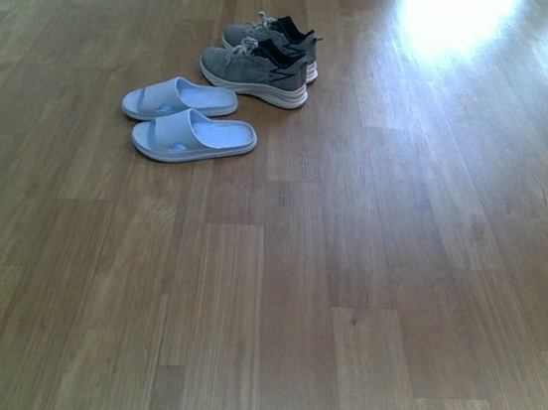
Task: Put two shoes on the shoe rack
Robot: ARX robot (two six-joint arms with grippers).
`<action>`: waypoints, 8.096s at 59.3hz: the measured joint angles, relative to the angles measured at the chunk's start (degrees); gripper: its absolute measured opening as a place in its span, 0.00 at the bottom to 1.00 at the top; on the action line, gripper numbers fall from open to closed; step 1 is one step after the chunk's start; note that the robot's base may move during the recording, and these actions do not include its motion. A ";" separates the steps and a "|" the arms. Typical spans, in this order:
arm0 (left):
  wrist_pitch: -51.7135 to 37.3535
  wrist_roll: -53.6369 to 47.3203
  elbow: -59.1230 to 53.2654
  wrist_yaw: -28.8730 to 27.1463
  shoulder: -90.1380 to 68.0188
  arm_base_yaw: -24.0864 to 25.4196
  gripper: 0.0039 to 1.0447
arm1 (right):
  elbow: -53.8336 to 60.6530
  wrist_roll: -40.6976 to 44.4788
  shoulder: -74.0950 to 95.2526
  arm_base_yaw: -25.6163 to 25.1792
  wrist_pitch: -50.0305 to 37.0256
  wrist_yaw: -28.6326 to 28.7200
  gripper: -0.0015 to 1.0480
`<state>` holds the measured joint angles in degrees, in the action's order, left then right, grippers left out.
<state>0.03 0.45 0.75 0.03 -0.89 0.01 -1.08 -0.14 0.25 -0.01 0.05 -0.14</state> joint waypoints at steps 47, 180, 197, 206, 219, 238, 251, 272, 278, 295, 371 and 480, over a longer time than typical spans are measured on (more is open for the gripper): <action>0.00 0.00 0.00 -0.02 0.00 0.00 0.91 | 0.00 0.00 0.00 0.00 0.00 0.00 0.91; 0.00 0.00 0.00 -0.02 0.00 0.00 0.91 | 0.00 0.00 0.00 0.00 0.00 0.00 0.91; 0.00 0.00 0.00 -0.02 0.00 0.00 0.91 | 0.00 0.00 0.00 0.00 0.00 -0.02 0.91; 0.00 0.00 0.00 -0.02 0.00 0.00 0.91 | 0.00 0.00 0.00 0.00 0.00 0.00 0.91; 0.00 0.00 0.00 -0.02 0.00 0.00 0.91 | 0.00 0.00 0.00 0.00 0.00 0.00 0.91; 0.00 0.00 0.00 0.00 0.00 0.00 0.91 | 0.00 0.00 0.00 0.00 0.00 0.00 0.91; 0.00 0.00 0.00 -0.02 0.00 0.00 0.91 | 0.00 0.00 0.00 0.00 0.00 0.04 0.91; -0.02 0.00 0.00 -0.02 0.00 0.00 0.91 | 0.00 0.00 0.00 0.00 0.00 0.17 0.91; 0.00 0.00 0.00 0.02 0.00 0.00 0.91 | 0.00 0.00 0.00 0.00 0.00 -0.07 0.91; 0.00 -0.02 0.00 0.00 0.00 0.00 0.91 | 0.00 0.00 0.00 0.00 0.00 0.00 0.91; 0.00 0.00 0.00 -0.04 0.00 0.00 0.91 | 0.00 0.00 0.00 0.00 0.00 0.15 0.91; -9.29 66.53 62.10 -2.69 -143.56 -17.77 0.91 | 0.00 0.00 0.00 0.00 0.00 0.04 0.91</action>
<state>-9.26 66.98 62.85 -2.66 -144.44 -17.76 -1.08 -0.14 0.25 -0.01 0.05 -0.10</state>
